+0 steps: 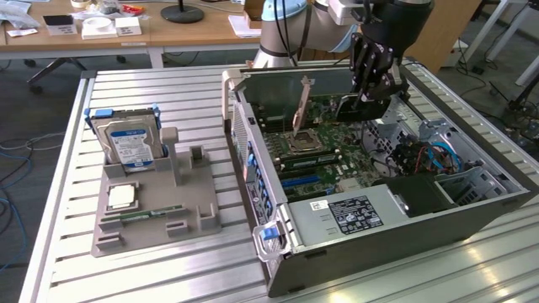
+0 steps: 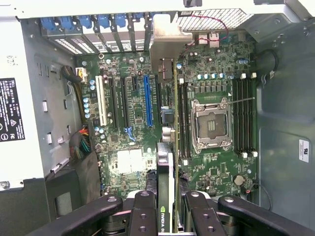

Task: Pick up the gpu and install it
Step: 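Insert the gpu into the slot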

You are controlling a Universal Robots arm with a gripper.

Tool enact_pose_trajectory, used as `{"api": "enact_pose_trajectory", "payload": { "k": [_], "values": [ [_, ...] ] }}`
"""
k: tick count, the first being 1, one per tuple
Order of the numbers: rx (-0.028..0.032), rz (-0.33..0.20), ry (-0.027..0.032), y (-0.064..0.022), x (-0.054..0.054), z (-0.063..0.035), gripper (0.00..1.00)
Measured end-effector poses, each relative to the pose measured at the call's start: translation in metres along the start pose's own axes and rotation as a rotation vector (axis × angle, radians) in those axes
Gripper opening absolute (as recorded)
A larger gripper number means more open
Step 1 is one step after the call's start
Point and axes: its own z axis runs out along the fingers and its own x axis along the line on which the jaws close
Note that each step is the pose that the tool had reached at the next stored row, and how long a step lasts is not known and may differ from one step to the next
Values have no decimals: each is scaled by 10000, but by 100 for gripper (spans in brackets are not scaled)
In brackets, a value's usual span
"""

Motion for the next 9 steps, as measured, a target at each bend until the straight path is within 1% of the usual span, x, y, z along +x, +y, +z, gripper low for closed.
{"api": "enact_pose_trajectory", "payload": {
  "k": [9],
  "values": [
    [-1,-1,3,-2,11,-2,27]
  ]
}}
